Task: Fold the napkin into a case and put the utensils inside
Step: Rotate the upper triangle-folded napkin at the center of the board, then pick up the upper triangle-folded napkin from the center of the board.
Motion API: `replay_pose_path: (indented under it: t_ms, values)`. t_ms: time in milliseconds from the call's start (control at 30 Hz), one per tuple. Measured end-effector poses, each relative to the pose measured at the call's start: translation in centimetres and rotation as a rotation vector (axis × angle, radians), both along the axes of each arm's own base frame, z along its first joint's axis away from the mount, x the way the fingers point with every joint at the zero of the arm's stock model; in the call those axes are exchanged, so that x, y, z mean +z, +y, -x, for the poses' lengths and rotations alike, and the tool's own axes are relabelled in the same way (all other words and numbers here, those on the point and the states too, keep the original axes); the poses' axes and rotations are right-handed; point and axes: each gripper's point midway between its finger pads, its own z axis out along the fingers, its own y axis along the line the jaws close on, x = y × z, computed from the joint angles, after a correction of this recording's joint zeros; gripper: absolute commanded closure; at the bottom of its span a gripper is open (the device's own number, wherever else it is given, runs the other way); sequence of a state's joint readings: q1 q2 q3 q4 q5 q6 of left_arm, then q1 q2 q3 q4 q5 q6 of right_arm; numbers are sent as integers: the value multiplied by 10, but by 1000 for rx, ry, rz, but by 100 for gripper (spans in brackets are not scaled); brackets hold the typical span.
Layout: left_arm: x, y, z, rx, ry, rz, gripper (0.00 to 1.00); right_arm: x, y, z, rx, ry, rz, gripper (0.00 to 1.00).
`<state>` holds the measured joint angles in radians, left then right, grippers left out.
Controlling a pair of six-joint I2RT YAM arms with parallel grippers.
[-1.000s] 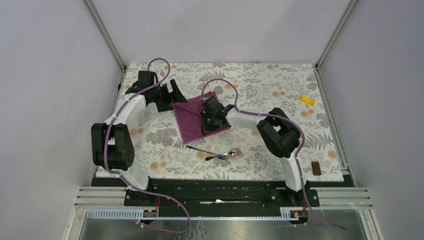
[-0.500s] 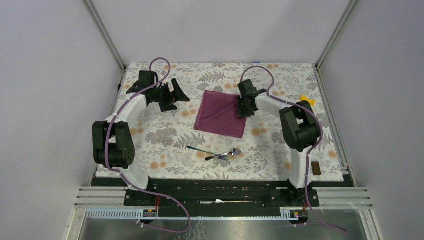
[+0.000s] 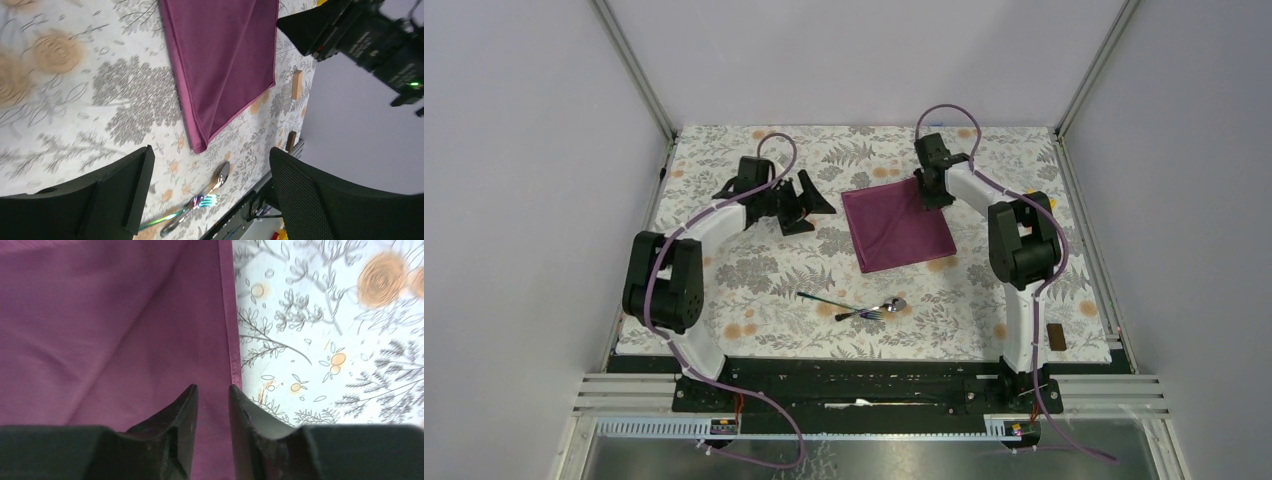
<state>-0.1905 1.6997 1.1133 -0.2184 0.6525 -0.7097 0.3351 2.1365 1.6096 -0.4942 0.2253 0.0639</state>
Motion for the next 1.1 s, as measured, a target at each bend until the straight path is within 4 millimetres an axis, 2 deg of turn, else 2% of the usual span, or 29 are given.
replay_pose_path:
  t_ms: [133, 200, 333, 467, 500, 633, 733, 933, 1100]
  values:
    - [-11, -22, -15, -10, -11, -13, 35, 24, 21, -10, 1, -40, -98, 45]
    - [-20, -28, -30, 3, -20, -38, 43, 34, 39, 2, 23, -40, -205, 45]
    - [-39, -35, -66, 24, -47, -91, 54, 53, 80, 44, 112, -28, -350, 47]
    - [-55, -40, -96, 15, -75, -128, 55, 60, 130, 71, 228, -16, -430, 56]
    - [-59, -41, -102, 14, -84, -140, 55, 60, 142, 78, 252, -8, -449, 57]
    - [-72, -40, -113, 10, -88, -176, 57, 57, 169, 95, 305, 18, -484, 57]
    - [-79, -41, -117, 5, -86, -183, 58, 48, 180, 100, 330, 23, -462, 52]
    - [-92, -47, -124, -8, -79, -171, 62, 26, 202, 114, 400, 37, -341, 51]
    - [-93, -50, -131, -8, -92, -164, 65, 18, 205, 127, 426, 42, -242, 49]
